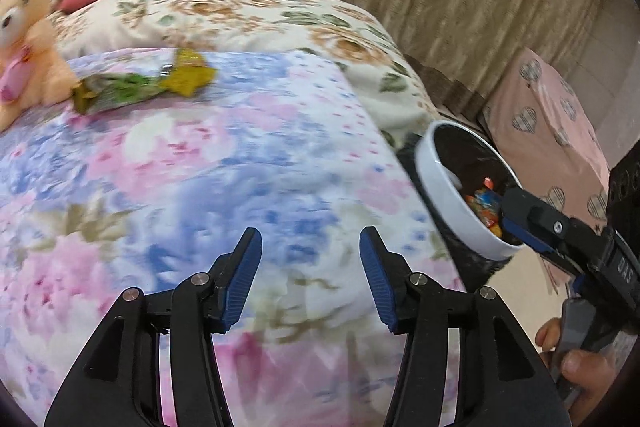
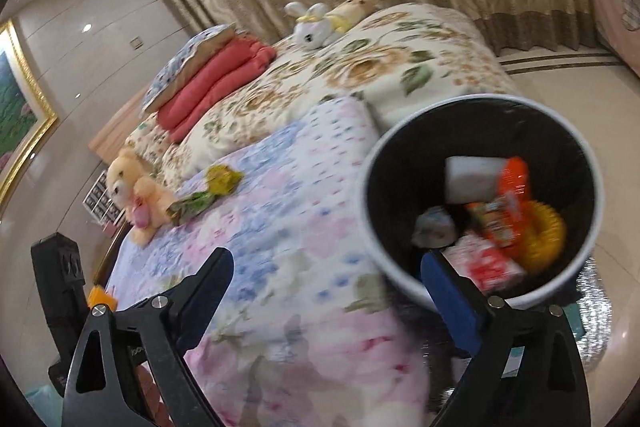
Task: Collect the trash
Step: 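Move both tools back over the green-yellow wrappers on the bed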
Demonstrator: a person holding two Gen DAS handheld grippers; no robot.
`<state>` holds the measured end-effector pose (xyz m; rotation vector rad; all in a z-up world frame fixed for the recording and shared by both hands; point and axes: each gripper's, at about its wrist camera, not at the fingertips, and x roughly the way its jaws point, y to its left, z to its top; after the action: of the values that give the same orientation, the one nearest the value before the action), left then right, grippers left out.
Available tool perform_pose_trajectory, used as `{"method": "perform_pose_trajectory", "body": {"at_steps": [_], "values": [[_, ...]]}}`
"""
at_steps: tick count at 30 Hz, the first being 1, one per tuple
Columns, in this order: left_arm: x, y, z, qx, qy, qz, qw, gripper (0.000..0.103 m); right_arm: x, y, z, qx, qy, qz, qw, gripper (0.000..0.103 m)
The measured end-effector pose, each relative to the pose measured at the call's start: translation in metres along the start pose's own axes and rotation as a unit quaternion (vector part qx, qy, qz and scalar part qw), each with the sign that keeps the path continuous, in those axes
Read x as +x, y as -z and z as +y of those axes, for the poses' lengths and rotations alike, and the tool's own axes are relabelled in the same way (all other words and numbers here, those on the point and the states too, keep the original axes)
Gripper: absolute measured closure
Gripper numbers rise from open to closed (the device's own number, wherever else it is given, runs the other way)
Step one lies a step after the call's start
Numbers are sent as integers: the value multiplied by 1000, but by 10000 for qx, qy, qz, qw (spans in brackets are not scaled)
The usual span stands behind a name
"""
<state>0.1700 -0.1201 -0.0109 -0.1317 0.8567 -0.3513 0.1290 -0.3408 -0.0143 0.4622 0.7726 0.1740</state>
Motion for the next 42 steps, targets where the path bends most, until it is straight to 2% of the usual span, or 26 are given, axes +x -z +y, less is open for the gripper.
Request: {"method": "perform_pose_trajectory", "body": {"at_steps": [10, 20, 32, 42], "values": [[-14, 8, 61, -462, -361, -69, 9983, 48, 40, 10, 38, -179, -279, 280, 9991, 5], [-14, 11, 103, -783, -649, -74, 9948, 48, 79, 15, 60, -356, -378, 527, 9973, 5], [-7, 1, 135, -1022, -831, -60, 9913, 47, 114, 11, 77, -500, -422, 711, 9953, 5], [7, -15, 149, -958, -940, 0, 9910, 46, 139, -4, 93, -718, -473, 743, 9935, 5]]}}
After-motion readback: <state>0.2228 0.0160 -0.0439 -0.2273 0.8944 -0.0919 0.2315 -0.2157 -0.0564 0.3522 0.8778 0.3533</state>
